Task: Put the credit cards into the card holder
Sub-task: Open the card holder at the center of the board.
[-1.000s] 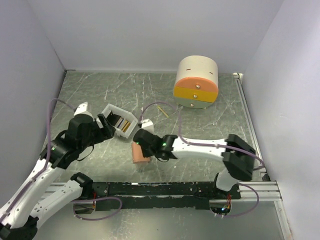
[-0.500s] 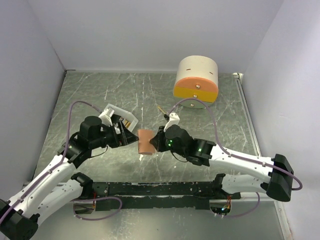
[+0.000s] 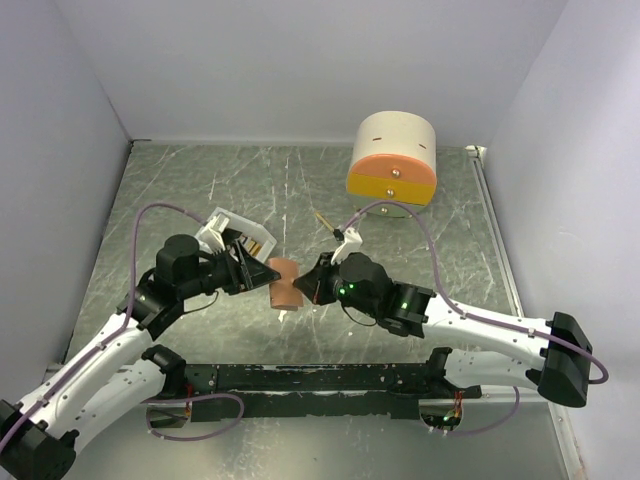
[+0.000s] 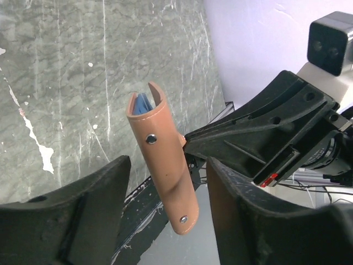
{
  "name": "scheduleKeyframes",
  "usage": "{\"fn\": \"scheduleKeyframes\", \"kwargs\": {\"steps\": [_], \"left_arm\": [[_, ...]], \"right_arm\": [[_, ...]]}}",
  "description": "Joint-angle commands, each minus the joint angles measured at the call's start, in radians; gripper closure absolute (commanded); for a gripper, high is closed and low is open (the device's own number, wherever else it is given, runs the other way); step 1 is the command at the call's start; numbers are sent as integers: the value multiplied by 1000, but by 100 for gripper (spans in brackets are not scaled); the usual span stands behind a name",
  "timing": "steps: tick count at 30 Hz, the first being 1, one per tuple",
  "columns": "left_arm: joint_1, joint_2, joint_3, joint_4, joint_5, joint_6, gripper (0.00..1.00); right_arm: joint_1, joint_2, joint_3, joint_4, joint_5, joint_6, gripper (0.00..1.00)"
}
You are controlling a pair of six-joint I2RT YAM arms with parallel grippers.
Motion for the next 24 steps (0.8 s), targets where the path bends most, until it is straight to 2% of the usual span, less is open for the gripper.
{"fn": "scheduleKeyframes", "kwargs": {"steps": [1, 9, 15, 18, 20, 24], "left_arm": [[-5, -25, -11, 23, -14, -10, 36], [-5, -54, -18, 4, -38, 8, 68], [-5, -60, -22, -1, -46, 9, 76], [-4, -58, -24, -19, -64, 19, 85], [-5, -55, -26, -25, -70, 21, 84], [-4, -42, -29, -3, -44, 20, 58]], "right_arm": [[-2, -27, -21, 73, -15, 29, 100], [-1, -55, -40, 77, 5, 35, 100], [0, -58, -39, 68, 11, 39, 100], [-1, -65, -40, 68, 14, 40, 100], [-2, -66, -44, 71, 22, 35, 100], [-1, -41, -41, 82, 0, 13, 100]]}}
